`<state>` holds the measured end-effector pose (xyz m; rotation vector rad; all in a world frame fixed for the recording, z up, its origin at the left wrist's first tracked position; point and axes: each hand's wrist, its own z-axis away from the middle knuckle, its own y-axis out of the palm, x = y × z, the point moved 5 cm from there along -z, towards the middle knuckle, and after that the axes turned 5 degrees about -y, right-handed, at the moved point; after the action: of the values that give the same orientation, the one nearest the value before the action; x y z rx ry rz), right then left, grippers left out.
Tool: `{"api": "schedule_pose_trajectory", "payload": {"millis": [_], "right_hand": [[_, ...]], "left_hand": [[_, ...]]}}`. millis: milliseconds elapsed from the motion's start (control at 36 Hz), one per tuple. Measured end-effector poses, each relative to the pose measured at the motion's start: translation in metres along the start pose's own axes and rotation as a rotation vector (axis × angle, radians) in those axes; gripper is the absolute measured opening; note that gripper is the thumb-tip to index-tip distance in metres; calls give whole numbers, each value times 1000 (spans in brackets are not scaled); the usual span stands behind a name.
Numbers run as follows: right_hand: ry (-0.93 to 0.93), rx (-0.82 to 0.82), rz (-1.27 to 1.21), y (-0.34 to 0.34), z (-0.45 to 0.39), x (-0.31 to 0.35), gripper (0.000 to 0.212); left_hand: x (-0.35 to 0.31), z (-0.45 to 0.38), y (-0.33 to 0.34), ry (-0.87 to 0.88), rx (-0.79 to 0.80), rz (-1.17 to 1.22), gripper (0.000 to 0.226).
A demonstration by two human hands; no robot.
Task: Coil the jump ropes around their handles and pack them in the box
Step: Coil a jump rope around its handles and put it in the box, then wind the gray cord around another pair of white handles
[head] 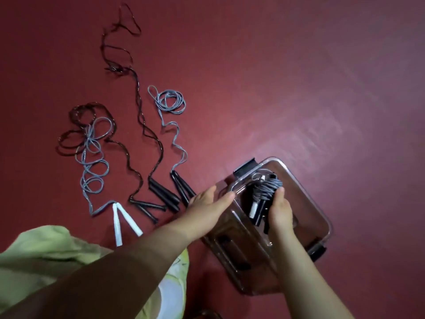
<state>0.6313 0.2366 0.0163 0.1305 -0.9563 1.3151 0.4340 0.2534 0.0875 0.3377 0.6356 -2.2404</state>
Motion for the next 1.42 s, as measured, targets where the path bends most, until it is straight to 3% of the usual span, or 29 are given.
{"api": "schedule_pose_trajectory", "payload": {"millis": [111,222,333,472,694,861,944,1028,1111,1222,1333,1417], "right_hand": [[190,-73,-53,1,-39,-37,74],[180,-26,-17,17,-54,-36,70],[133,55,6,39,-44,-29,62],[210,85,-81,49,-35,-32,74],[-13,17,-100,42,24,11,57],[-203,259,-92,104,81,57,51],[-246,412,-26,158,107,79,57],[-297,534,67,215,128,96,56],[-372,636,133,273,148,105,52],[-381,732,228,335,162,93,50],[-394,802,335,383,167,67,47],[-384,837,411,410,165,45,35]], "left_hand": [[12,-11,6,-57,43,-16,73],[15,-24,12,-63,61,10,77],[9,-28,15,-65,86,39,102],[9,-32,8,-55,95,49,103],[4,-29,-36,52,88,-98,86],[2,-19,-122,166,35,-296,88],[30,-9,-183,173,-43,-341,62],[81,-9,-234,130,-109,-274,65],[143,-12,-268,51,-200,-63,69],[215,-15,-273,-38,-265,209,61],[279,-26,-261,-137,-299,307,93],[318,-37,-248,-191,-282,384,78]]}}
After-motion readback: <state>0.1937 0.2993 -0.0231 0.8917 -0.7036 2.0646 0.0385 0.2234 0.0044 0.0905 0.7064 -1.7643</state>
